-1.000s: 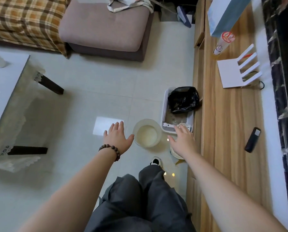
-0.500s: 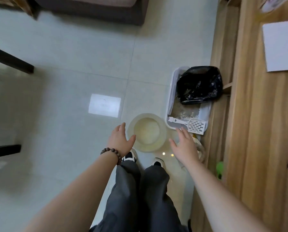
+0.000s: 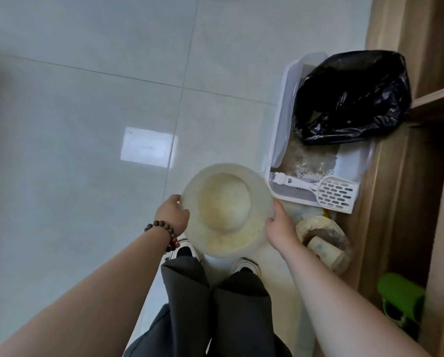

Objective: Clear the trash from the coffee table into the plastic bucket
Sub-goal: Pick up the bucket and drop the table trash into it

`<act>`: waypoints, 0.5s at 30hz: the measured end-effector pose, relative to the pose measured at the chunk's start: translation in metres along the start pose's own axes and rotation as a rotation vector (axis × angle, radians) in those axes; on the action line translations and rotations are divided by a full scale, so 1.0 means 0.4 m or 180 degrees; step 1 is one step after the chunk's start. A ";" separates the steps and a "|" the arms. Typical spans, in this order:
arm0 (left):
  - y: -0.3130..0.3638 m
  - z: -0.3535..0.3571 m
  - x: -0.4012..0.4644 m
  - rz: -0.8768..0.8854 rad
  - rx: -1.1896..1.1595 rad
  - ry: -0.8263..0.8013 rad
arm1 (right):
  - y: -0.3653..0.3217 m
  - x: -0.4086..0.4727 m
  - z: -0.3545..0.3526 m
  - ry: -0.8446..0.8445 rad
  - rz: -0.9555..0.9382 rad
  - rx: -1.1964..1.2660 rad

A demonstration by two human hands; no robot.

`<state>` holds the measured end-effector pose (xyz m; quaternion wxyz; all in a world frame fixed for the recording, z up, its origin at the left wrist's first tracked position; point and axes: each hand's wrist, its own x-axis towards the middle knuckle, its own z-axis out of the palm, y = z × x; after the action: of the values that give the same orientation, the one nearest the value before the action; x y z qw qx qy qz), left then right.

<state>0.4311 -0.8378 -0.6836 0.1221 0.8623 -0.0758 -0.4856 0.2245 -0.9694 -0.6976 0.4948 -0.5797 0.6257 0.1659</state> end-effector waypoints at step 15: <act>0.265 -0.548 -0.724 0.0726 -0.0567 0.0550 | -0.500 -0.701 -0.496 0.0138 -0.0979 -0.0025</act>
<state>0.4678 -0.8371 -0.3071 0.2583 0.8724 -0.1190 -0.3974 0.2722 -1.0215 -0.3067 0.4985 -0.6741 0.5394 0.0780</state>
